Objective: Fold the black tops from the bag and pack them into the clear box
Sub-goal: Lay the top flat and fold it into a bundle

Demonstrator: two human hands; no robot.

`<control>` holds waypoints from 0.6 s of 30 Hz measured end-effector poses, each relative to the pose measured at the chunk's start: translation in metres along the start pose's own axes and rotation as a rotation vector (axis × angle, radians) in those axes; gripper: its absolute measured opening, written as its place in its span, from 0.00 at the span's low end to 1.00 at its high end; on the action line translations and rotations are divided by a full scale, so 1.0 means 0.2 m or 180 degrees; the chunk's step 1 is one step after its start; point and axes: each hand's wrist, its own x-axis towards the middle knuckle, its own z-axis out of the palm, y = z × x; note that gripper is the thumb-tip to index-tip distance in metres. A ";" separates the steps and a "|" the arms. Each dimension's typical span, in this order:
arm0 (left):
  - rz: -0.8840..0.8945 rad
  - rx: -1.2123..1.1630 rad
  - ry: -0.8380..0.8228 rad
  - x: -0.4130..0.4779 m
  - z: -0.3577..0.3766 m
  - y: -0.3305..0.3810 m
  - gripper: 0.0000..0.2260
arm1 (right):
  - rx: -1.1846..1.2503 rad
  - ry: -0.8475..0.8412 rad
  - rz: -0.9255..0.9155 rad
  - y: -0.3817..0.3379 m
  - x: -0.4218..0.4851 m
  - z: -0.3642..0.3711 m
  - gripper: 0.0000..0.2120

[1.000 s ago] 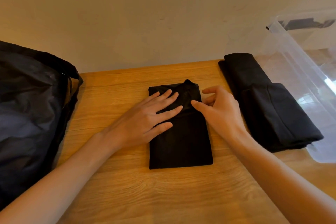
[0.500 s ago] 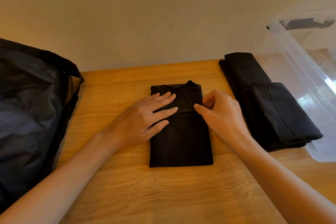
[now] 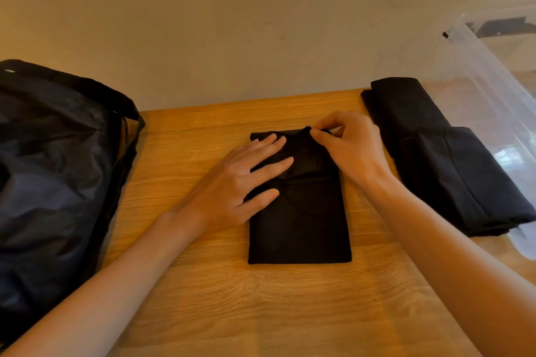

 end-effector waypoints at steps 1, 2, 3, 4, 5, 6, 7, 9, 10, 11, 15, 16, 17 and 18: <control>-0.0173 -0.0083 0.0164 0.01 0.00 0.01 0.22 | 0.0021 0.0055 -0.0073 0.01 -0.01 -0.01 0.03; -0.0347 -0.0168 0.0385 0.03 0.00 0.02 0.21 | 0.0006 0.0091 -0.0156 0.01 -0.02 -0.01 0.02; -0.0504 -0.0224 0.0629 0.05 0.01 0.03 0.20 | -0.0012 0.0104 -0.0235 0.03 -0.04 -0.02 0.03; -0.0640 -0.0234 0.0831 0.09 0.01 0.03 0.18 | -0.0026 0.0100 -0.0303 0.04 -0.05 -0.03 0.03; -0.0766 -0.0226 0.0947 0.13 0.01 0.04 0.16 | -0.0049 0.0093 -0.0353 0.05 -0.06 -0.03 0.04; -0.0887 -0.0226 0.0983 0.17 0.01 0.04 0.15 | -0.0085 0.0092 -0.0397 0.06 -0.07 -0.03 0.05; -0.0999 -0.0231 0.0974 0.21 0.01 0.04 0.14 | -0.0146 0.0086 -0.0429 0.06 -0.07 -0.03 0.07; -0.1161 -0.0239 0.0914 0.27 0.02 0.04 0.14 | -0.0281 0.0028 -0.0408 0.06 -0.04 -0.02 0.14; -0.1209 -0.0247 0.0899 0.29 0.03 0.04 0.14 | -0.0329 -0.0022 -0.0373 0.05 -0.03 -0.02 0.17; -0.1234 -0.0250 0.0903 0.30 0.03 0.05 0.13 | -0.0371 -0.0082 -0.0351 0.04 -0.01 -0.02 0.19; -0.1215 -0.0293 0.1028 0.31 0.05 0.07 0.05 | -0.0410 -0.0082 -0.0422 0.03 0.05 0.00 0.07; -0.1235 -0.0318 0.1054 0.30 0.06 0.07 0.04 | -0.0324 -0.0058 -0.0422 0.03 0.05 0.01 0.04; -0.1258 -0.0332 0.1080 0.30 0.06 0.08 0.03 | -0.0236 -0.0043 -0.0428 0.03 0.05 0.01 0.03; -0.1271 -0.0333 0.1106 0.29 0.06 0.08 0.03 | -0.0178 -0.0034 -0.0442 0.04 0.05 0.01 0.02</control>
